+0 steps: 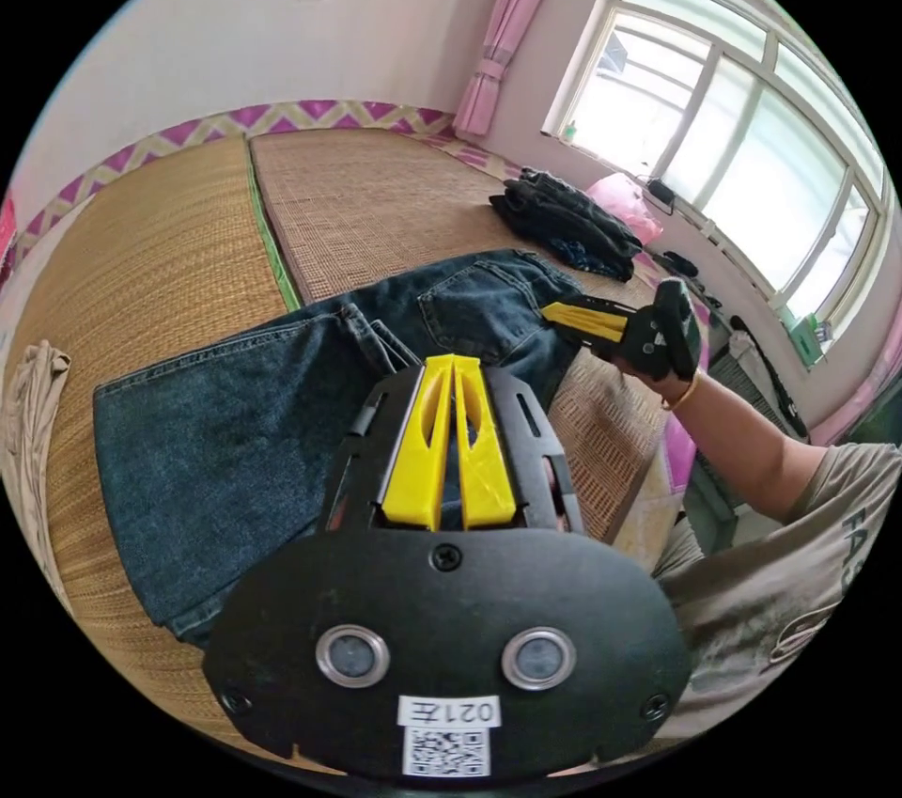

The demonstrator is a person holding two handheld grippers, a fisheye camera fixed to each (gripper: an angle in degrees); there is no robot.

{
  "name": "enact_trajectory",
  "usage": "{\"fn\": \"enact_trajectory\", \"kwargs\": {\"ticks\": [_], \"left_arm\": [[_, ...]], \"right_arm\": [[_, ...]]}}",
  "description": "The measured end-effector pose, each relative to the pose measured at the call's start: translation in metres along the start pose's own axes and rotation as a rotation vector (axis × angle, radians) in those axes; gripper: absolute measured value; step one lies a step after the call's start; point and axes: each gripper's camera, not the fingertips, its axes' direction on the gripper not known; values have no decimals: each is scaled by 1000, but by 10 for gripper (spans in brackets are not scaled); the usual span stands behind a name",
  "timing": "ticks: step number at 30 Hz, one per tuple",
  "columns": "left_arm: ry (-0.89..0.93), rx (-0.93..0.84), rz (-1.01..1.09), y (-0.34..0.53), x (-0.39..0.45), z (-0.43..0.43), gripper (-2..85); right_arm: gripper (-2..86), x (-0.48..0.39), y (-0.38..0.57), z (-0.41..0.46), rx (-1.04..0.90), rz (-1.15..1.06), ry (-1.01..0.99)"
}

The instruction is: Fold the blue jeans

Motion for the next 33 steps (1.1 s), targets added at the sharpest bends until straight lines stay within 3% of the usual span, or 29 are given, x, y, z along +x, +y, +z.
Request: {"fn": "enact_trajectory", "kwargs": {"ticks": [5, 7, 12, 19, 26, 31, 33], "left_arm": [[-90, -54, 1, -26, 2, 1, 6], [-82, -97, -9, -35, -2, -3, 47], [-123, -223, 93, -45, 18, 4, 114], [-261, -317, 92, -53, 33, 41, 94], [-167, -163, -31, -34, -12, -17, -4], [-169, 77, -189, 8, -103, -172, -8], [-213, 72, -197, 24, -129, -204, -6]], "right_arm": [[-6, 19, -12, 5, -36, 99, -202], [-6, 20, -15, 8, -43, 121, -255], [-6, 12, -18, 10, -47, 131, -279], [-6, -3, -17, 10, -45, 137, -289], [-6, -17, -13, 8, -43, 131, -271], [-7, -22, -6, 10, -45, 140, -289], [-7, -24, -3, 11, -45, 138, -287]]}}
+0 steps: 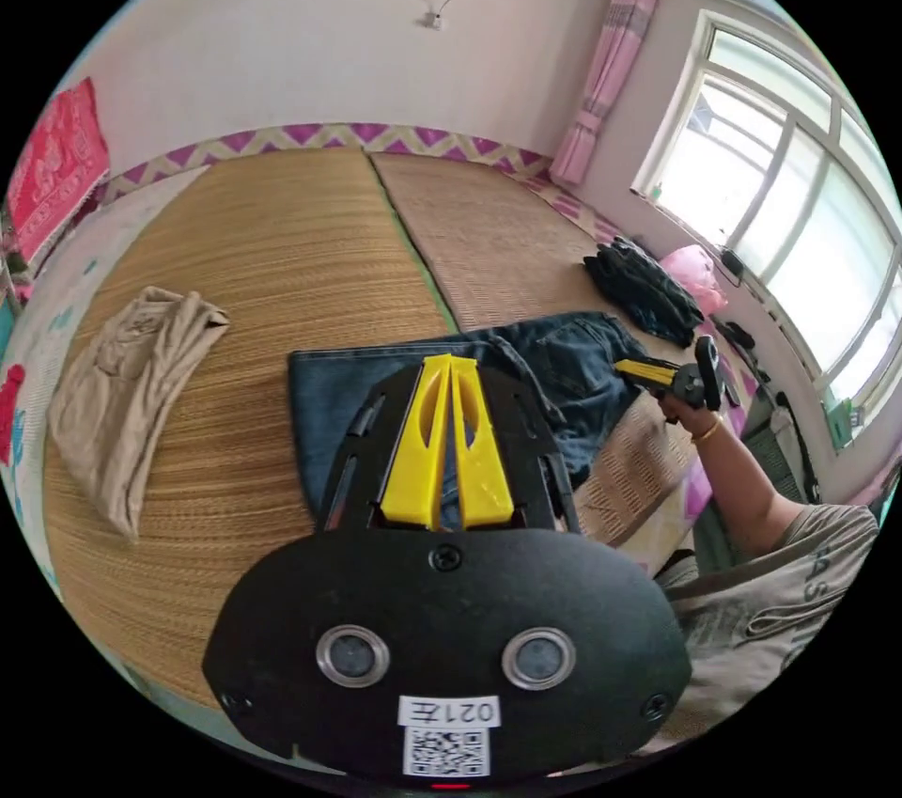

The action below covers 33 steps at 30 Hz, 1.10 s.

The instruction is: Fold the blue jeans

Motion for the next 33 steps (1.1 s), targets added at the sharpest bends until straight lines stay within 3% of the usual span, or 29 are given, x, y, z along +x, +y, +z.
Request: {"fn": "enact_trajectory", "kwargs": {"ticks": [4, 10, 19, 23, 29, 33], "left_arm": [[177, -104, 82, 25, 13, 48, 22], [67, -262, 346, 74, 134, 198, 62], [-12, -357, 478, 132, 157, 292, 98], [21, -372, 457, 158, 143, 316, 88], [145, -338, 303, 207, 93, 343, 3], [247, -185, 169, 245, 36, 302, -8]], "right_arm": [[-7, -3, 7, 3, -3, 1, 0], [-7, -5, 19, 8, -4, 1, 3], [-7, 1, 38, 17, -8, 22, -14], [-7, 5, 46, 21, -7, 25, -20], [-7, 11, 60, 29, -9, 26, -22], [-7, 17, 68, 37, -10, 28, -25]]}}
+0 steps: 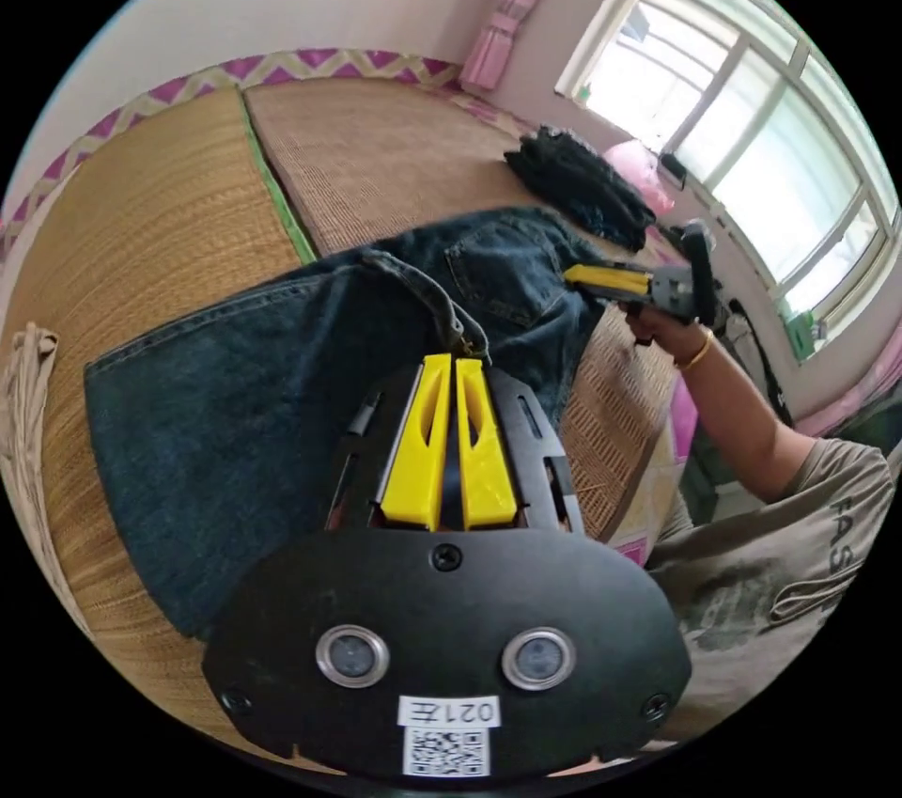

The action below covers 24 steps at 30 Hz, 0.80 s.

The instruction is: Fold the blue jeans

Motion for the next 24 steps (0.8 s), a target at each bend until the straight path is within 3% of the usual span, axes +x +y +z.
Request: {"fn": "enact_trajectory", "kwargs": {"ticks": [7, 12, 16, 19, 24], "left_arm": [[-139, 312, -194, 150, -99, -178, -10], [-349, 370, -448, 299, -197, -256, -10], [-492, 362, -667, 430, -258, -263, -10], [-414, 355, -771, 506, -292, -236, -10], [-335, 451, -768, 558, -292, -198, -8]], "right_arm": [[-7, 13, 13, 14, -1, 4, -8], [-7, 27, 20, 24, -2, 16, -32], [-7, 36, 24, 35, -6, 29, -33], [-7, 40, 26, 43, -9, 28, -21], [-7, 54, 27, 56, -13, 36, -37]]}}
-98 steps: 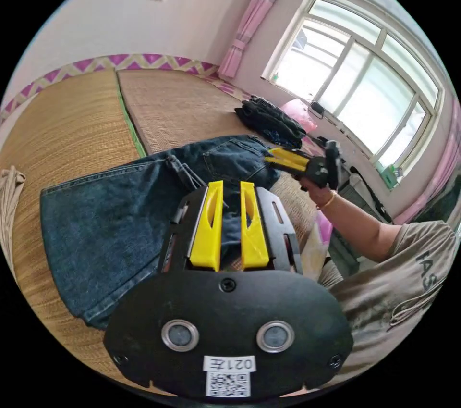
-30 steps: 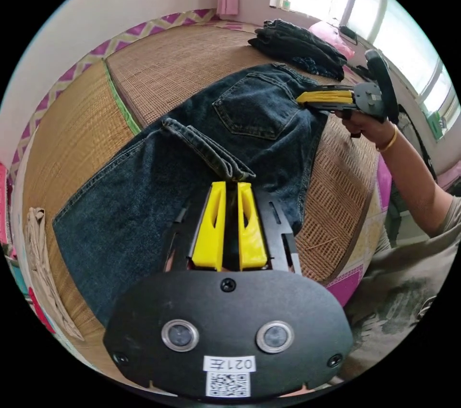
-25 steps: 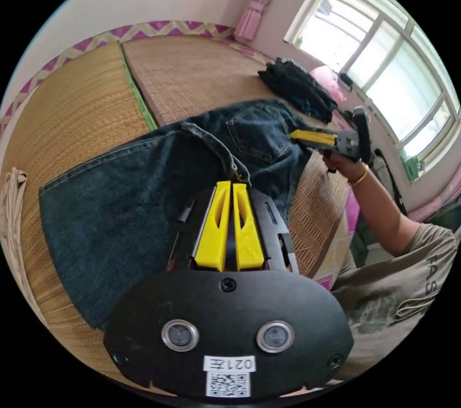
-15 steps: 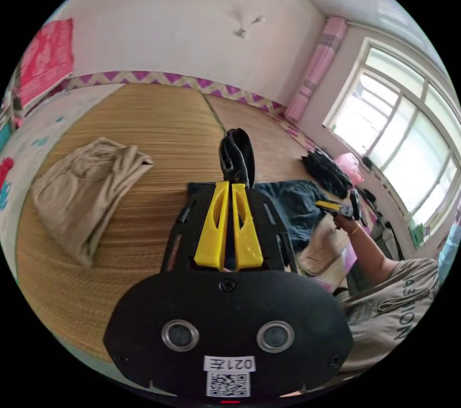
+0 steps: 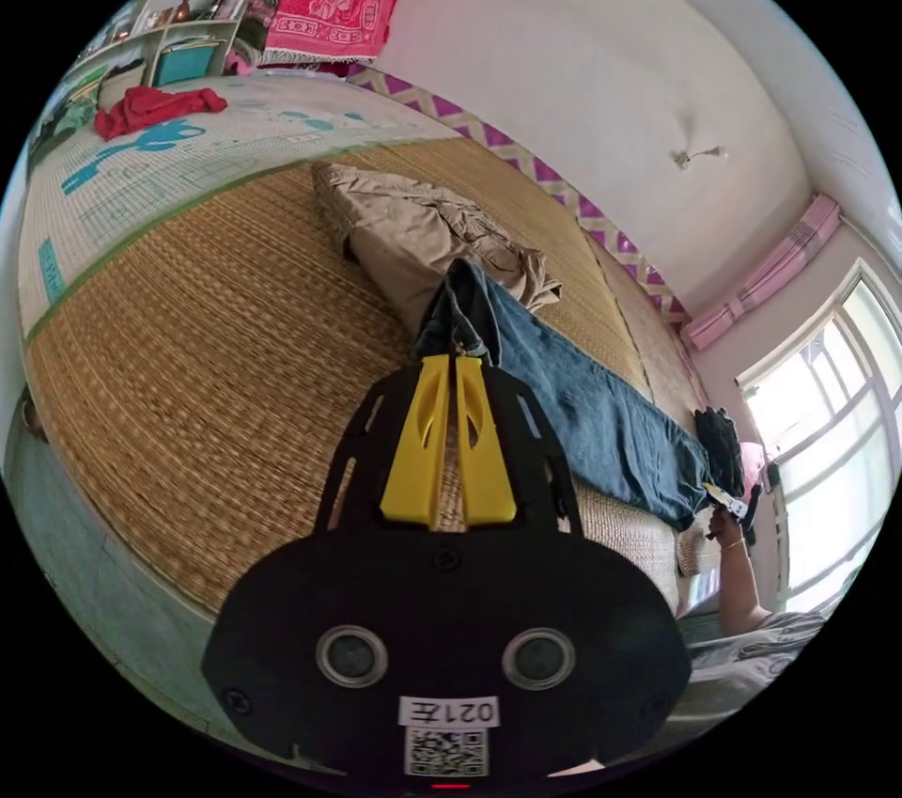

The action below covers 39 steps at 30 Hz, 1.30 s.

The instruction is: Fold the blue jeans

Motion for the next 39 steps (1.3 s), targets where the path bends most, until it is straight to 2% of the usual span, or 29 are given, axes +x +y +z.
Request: {"fn": "enact_trajectory", "kwargs": {"ticks": [3, 6, 8, 9, 12, 16, 19, 27, 29, 31, 36, 39], "left_arm": [[42, 34, -14, 21, -2, 1, -7], [89, 153, -25, 41, 5, -19, -8], [72, 197, 62, 46, 35, -30, -8], [64, 180, 157, 46, 67, -28, -6], [89, 64, 427, 41, 161, 5, 2], [113, -130, 716, 31, 280, 95, 32], [122, -259, 801, 20, 333, 169, 51], [64, -424, 977, 11, 414, 279, 61], [69, -461, 997, 12, 423, 288, 65], [76, -494, 1004, 12, 431, 296, 77], [29, -536, 1015, 14, 448, 312, 85], [1, -500, 997, 10, 458, 316, 72]], "right_arm": [[-8, 8, -1, 9, -3, 3, -3], [-8, 19, -4, 16, -6, 19, -16], [-5, 31, -8, 18, -14, 45, -52], [-2, 42, -12, 15, -19, 68, -94], [30, 66, -28, -14, 124, 58, -173], [63, 51, -95, -2, 84, -267, -91], [68, 50, -143, 39, 9, -436, -103], [72, 89, -220, 129, -174, -564, -276], [60, 98, -225, 136, -173, -571, -315], [5, 108, -228, 138, -167, -575, -344], [-9, 131, -221, 115, -56, -574, -391], [-9, 147, -214, 93, 13, -561, -441]]}}
